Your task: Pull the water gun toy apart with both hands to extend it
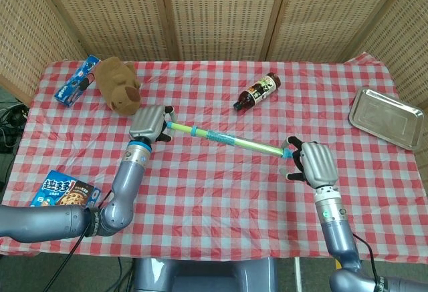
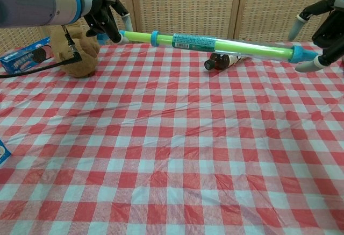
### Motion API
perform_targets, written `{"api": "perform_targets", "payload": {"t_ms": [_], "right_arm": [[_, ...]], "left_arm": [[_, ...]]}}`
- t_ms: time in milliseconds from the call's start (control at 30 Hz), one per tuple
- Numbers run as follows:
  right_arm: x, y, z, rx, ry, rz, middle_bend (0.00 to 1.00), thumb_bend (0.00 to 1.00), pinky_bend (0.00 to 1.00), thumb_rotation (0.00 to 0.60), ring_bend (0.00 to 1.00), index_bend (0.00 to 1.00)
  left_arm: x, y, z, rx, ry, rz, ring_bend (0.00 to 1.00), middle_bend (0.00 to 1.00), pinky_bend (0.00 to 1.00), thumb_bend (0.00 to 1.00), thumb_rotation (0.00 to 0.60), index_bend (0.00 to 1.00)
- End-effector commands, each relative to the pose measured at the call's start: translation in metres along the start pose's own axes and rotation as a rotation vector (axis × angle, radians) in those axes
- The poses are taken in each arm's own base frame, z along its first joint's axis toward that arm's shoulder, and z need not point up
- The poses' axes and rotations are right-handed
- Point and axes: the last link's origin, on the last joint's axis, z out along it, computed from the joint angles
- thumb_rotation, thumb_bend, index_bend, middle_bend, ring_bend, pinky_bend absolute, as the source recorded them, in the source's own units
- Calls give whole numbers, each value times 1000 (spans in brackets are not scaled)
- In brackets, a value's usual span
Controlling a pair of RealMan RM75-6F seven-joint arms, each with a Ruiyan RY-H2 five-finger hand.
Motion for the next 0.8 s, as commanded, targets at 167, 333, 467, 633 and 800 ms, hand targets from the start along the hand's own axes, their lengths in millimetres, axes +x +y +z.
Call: {"api": "perform_targets", "payload": {"t_ms": [167, 333, 467, 633, 800], "right_arm": [[-4, -4, 3, 3, -4, -3, 1000, 330, 511, 600, 986, 438], [-6, -4, 5, -3, -7, -15, 1000, 330, 511, 600, 986, 433], [-8, -2, 7, -15, -9, -43, 1000, 333, 510, 600, 987, 435], [-13, 4, 10, -34, -2, -83, 1000, 387, 520, 600, 998, 475], [-14, 4, 11, -40, -6, -84, 1000, 462, 528, 600, 1000, 499]], "left_arm": [[-3, 2, 0, -5, -12, 0, 889, 963, 788, 643, 600, 894], [-4, 3, 0, -8, -17, -2, 889, 963, 788, 643, 600, 894], [-4, 3, 0, -10, -18, -4, 889, 963, 788, 644, 600, 894], [-5, 4, -1, -13, -24, -2, 889, 963, 788, 644, 600, 894], [-5, 5, -2, -15, -26, -2, 889, 963, 788, 644, 600, 894]]}}
